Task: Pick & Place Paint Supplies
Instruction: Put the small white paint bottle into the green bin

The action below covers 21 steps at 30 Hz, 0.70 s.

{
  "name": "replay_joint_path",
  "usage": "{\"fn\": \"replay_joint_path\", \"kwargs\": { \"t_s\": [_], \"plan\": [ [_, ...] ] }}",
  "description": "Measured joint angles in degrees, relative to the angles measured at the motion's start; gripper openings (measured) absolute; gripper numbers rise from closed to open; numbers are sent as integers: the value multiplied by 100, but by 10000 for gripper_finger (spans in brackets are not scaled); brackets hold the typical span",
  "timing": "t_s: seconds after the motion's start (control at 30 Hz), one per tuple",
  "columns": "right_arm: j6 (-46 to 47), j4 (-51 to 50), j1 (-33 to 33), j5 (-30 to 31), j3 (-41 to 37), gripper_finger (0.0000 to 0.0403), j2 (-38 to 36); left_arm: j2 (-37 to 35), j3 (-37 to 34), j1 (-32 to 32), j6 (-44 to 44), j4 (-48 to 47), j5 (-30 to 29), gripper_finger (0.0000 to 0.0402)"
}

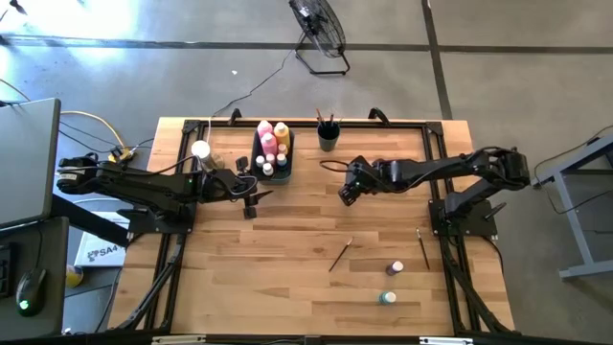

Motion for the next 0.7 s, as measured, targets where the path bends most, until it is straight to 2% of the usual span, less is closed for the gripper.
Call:
{"fn": "replay_joint_path", "kwargs": {
  "t_s": [0.2,0.7],
  "plan": [
    [-2,6,-2,3,2,209,20,0,0,0,-3,1,2,175],
    [-7,2,-2,95,2,125,20,0,0,0,-17,2,1,175]
  ]
}}
